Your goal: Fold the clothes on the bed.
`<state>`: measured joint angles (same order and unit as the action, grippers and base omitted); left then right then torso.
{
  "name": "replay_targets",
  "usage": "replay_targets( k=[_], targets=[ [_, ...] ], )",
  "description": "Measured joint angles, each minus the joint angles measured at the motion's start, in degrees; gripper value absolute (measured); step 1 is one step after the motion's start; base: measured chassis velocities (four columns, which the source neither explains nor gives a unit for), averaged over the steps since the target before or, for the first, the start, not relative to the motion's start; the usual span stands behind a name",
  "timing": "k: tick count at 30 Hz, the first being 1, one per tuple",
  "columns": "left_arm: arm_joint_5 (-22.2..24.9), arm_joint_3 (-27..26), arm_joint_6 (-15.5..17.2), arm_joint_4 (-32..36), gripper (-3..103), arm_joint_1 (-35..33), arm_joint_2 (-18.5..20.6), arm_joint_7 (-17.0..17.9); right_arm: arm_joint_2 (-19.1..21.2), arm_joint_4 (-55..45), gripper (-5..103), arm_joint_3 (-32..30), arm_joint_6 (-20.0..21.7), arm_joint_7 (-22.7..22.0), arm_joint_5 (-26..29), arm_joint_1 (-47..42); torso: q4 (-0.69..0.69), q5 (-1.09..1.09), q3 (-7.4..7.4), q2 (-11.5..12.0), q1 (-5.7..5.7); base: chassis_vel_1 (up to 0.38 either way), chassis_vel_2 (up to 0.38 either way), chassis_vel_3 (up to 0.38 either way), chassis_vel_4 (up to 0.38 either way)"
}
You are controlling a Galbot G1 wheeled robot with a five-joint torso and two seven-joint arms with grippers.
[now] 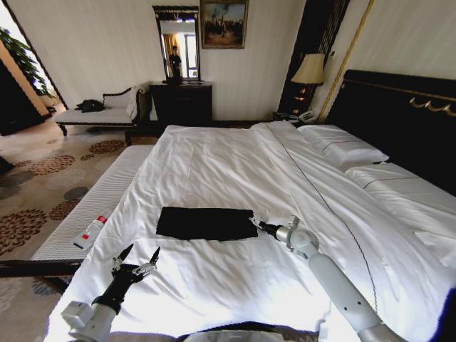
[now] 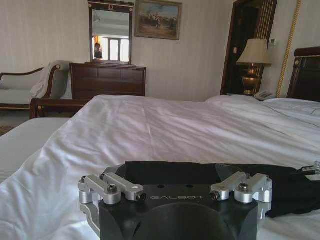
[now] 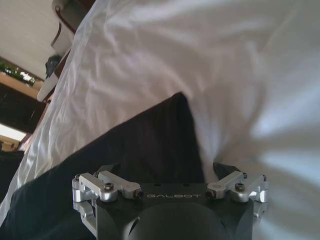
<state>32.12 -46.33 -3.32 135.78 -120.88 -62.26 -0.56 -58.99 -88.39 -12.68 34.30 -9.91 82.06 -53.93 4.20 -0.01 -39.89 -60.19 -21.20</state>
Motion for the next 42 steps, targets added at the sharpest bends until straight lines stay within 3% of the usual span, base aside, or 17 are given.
replay_targets(
  k=[3, 7, 11, 12, 14, 16, 21, 23, 27, 29, 33, 42],
  targets=[
    [0.0, 0.0, 0.0, 0.0, 100, 0.0, 0.0, 0.0, -0.5, -0.1, 103, 0.8, 0.1, 0.0, -0.2, 0.2, 0.0, 0.0, 0.0, 0.0, 0.0, 0.0, 0.0, 0.0, 0.0],
    [0.0, 0.0, 0.0, 0.0, 100, 0.0, 0.0, 0.0, -0.8, -0.2, 96, 1.1, 0.1, -0.1, -0.2, 0.4, 0.0, 0.01, 0.0, 0.0, 0.0, 0.0, 0.0, 0.0, 0.0],
    [0.0, 0.0, 0.1, 0.0, 100, 0.0, 0.0, 0.0, -0.7, -0.6, 75, 1.1, 0.0, -0.2, -0.2, 0.3, 0.0, 0.01, 0.0, 0.0, 0.0, 0.0, 0.0, 0.0, 0.0],
    [0.0, 0.0, 0.1, 0.0, 100, 0.0, 0.0, 0.0, -0.7, -0.6, 75, 1.1, 0.0, -0.2, -0.2, 0.3, 0.0, 0.01, 0.0, 0.0, 0.0, 0.0, 0.0, 0.0, 0.0],
    [0.1, 0.0, 0.1, 0.0, 100, 0.0, 0.0, 0.1, -0.6, -0.9, 64, 1.0, 0.0, -0.2, -0.2, 0.1, 0.0, 0.01, 0.0, 0.0, 0.0, 0.0, 0.0, 0.0, 0.0],
    [0.1, 0.0, 0.1, 0.0, 100, 0.0, 0.0, 0.1, -0.6, -1.0, 64, 0.9, -0.1, -0.2, -0.2, 0.0, 0.0, 0.01, 0.0, 0.0, 0.0, 0.0, 0.0, 0.0, 0.0],
    [0.1, 0.0, 0.1, 0.0, 100, 0.0, 0.0, 0.1, -0.5, -1.6, 37, 0.7, -0.2, -0.5, -0.2, -0.2, 0.0, 0.01, 0.0, 0.0, 0.0, 0.0, 0.0, 0.0, 0.0],
    [0.1, 0.0, 0.1, 0.0, 100, 0.0, 0.0, 0.1, -0.5, -1.6, 37, 0.7, -0.2, -0.5, -0.2, -0.2, 0.0, 0.01, 0.0, 0.0, 0.0, 0.0, 0.0, 0.0, 0.0],
    [0.1, 0.0, 0.1, 0.0, 100, 0.0, 0.0, 0.1, -0.6, -1.9, 16, 0.7, -0.3, -0.5, -0.2, -0.5, 0.0, 0.01, 0.0, 0.0, 0.0, 0.0, 0.0, 0.0, 0.0],
    [0.1, 0.0, 0.1, 0.0, 100, 0.0, 0.0, 0.1, -0.8, -2.0, 10, 0.7, -0.3, -0.6, -0.2, -0.6, 0.0, 0.01, 0.0, 0.0, 0.0, 0.0, 0.0, 0.0, 0.0],
    [0.1, 0.0, 0.1, 0.0, 100, 0.0, 0.0, 0.1, -1.3, -2.4, 4, 0.7, -0.4, -0.7, -0.5, -1.0, 0.0, 0.01, 0.0, 0.0, 0.0, 0.0, 0.0, 0.0, 0.0],
    [0.1, 0.0, 0.1, 0.0, 100, 0.0, 0.0, 0.1, -0.7, -5.0, 4, -0.1, -1.6, -2.3, -1.5, -1.7, -0.01, 0.02, 0.0, 0.0, 0.0, 0.0, 0.0, 0.0, 0.0]
  ],
)
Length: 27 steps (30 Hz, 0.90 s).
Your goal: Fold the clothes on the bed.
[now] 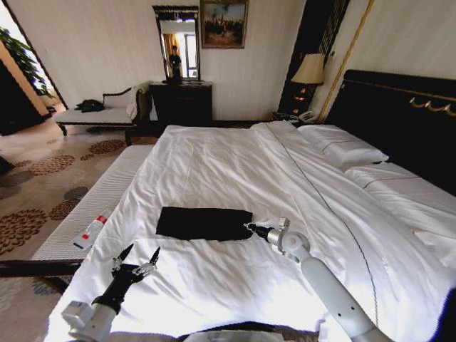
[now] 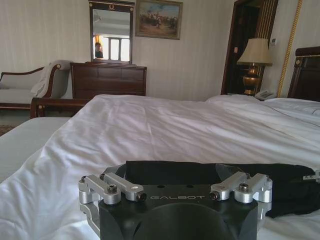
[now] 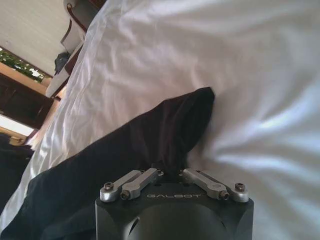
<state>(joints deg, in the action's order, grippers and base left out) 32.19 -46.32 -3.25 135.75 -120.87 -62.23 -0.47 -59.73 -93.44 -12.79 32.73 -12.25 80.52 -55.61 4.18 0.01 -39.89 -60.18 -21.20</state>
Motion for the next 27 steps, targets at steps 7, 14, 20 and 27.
replay_targets(
  k=[7, 14, 20, 27],
  targets=[
    [0.0, 0.0, 0.0, 0.0, 100, 0.0, 0.0, 0.0, 3.6, -3.6, 4, -3.5, 0.4, -1.2, -0.9, -1.1, 0.01, -0.01, 0.0, 0.0, 0.0, 0.0, 0.0, 0.0, 0.0],
    [0.0, 0.0, 0.0, 0.0, 100, 0.0, 0.0, 0.0, 8.0, -7.4, 4, -9.5, 2.0, -2.4, 1.0, -3.6, 0.01, -0.01, 0.0, 0.0, 0.0, 0.0, 0.0, 0.0, 0.0],
    [0.0, 0.0, 0.0, 0.0, 100, 0.0, 0.0, 0.0, 11.6, -8.4, 4, -13.9, 3.3, -2.2, 1.1, -5.7, 0.02, 0.0, 0.01, 0.0, 0.0, 0.0, 0.0, 0.0, 0.0],
    [0.0, 0.0, 0.0, 0.0, 100, 0.0, 0.0, 0.0, 14.2, -6.8, 4, -15.3, 3.7, -1.2, 1.8, -6.0, 0.02, -0.01, 0.0, 0.0, 0.0, 0.0, 0.0, 0.0, 0.0]
  ],
)
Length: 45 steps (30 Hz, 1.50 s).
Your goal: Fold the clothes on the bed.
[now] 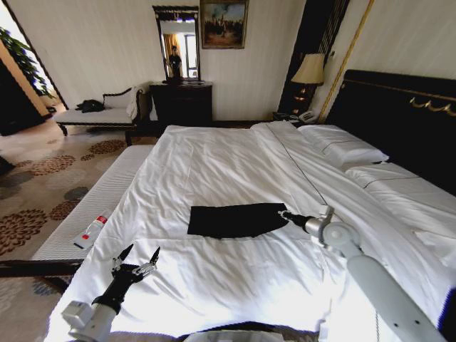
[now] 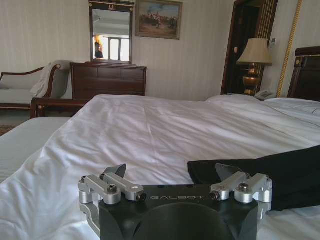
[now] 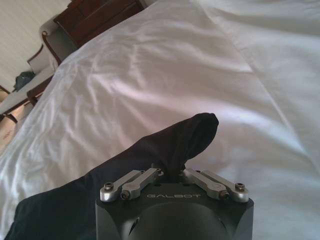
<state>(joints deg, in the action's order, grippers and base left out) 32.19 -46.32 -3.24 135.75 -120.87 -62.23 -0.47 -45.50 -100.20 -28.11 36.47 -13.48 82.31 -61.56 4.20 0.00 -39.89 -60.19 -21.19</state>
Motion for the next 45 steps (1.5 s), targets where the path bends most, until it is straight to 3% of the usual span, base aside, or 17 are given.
replay_targets(
  k=[15, 18, 22, 28, 45],
  targets=[
    [0.0, 0.0, 0.0, 0.0, 100, 0.0, 0.0, 0.0, -0.8, -3.2, 4, 1.5, -0.1, -1.5, 0.6, 2.1, 0.0, -0.02, 0.0, 0.0, 0.0, 0.0, 0.0, 0.0, 0.0],
    [0.0, 0.0, 0.0, 0.0, 100, 0.0, 0.0, 0.0, -1.0, -5.5, 4, 3.5, 0.0, -3.2, 1.9, 4.2, 0.0, -0.01, 0.0, 0.0, 0.0, 0.0, 0.0, 0.0, 0.0],
    [0.0, 0.0, 0.0, 0.0, 100, 0.0, 0.0, 0.0, -3.5, -7.9, 4, 11.4, 0.1, -7.4, 3.5, 10.1, -0.01, -0.01, 0.0, 0.0, 0.0, 0.0, 0.0, 0.0, 0.0],
    [0.0, 0.0, 0.0, 0.0, 100, 0.0, 0.0, 0.0, -6.5, -6.3, 4, 19.0, -0.5, -8.4, 0.7, 13.9, -0.01, -0.02, 0.0, 0.0, 0.0, 0.0, 0.0, 0.0, 0.0],
    [0.0, 0.0, 0.0, 0.0, 100, 0.0, 0.0, 0.0, -12.7, -3.8, 4, 30.1, -0.8, -12.0, 0.0, 22.9, -0.01, -0.01, 0.0, 0.0, 0.0, 0.0, 0.0, 0.0, 0.0]
  ],
)
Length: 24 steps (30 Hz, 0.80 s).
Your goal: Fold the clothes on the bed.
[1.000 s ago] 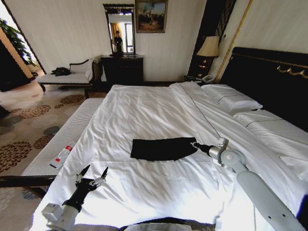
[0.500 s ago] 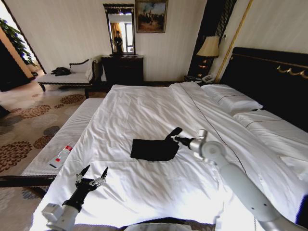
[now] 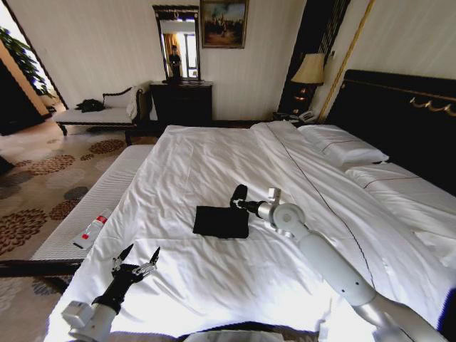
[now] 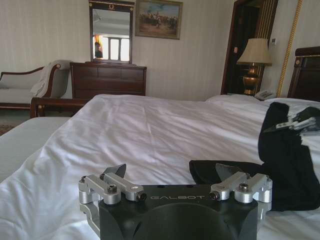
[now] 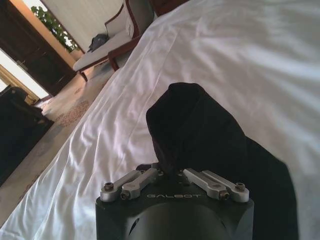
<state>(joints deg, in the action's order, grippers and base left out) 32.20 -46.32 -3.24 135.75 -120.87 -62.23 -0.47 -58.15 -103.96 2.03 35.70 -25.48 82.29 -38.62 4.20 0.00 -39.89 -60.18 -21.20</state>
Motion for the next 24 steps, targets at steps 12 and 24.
replay_targets(
  k=[12, 24],
  targets=[
    [0.0, 0.0, 0.0, 0.0, 100, 0.0, 0.0, 0.0, -7.7, 5.9, 4, 3.3, 0.3, 0.7, -4.2, 0.6, 0.0, 0.0, 0.0, 0.0, 0.0, 0.0, 0.0, 0.0, 0.0],
    [0.0, 0.0, 0.0, 0.0, 100, 0.0, 0.0, 0.0, -10.4, 10.6, 4, 4.9, -0.2, 2.1, -7.4, 0.9, 0.01, 0.0, 0.0, 0.0, 0.0, 0.0, 0.0, 0.0, 0.0]
  ],
)
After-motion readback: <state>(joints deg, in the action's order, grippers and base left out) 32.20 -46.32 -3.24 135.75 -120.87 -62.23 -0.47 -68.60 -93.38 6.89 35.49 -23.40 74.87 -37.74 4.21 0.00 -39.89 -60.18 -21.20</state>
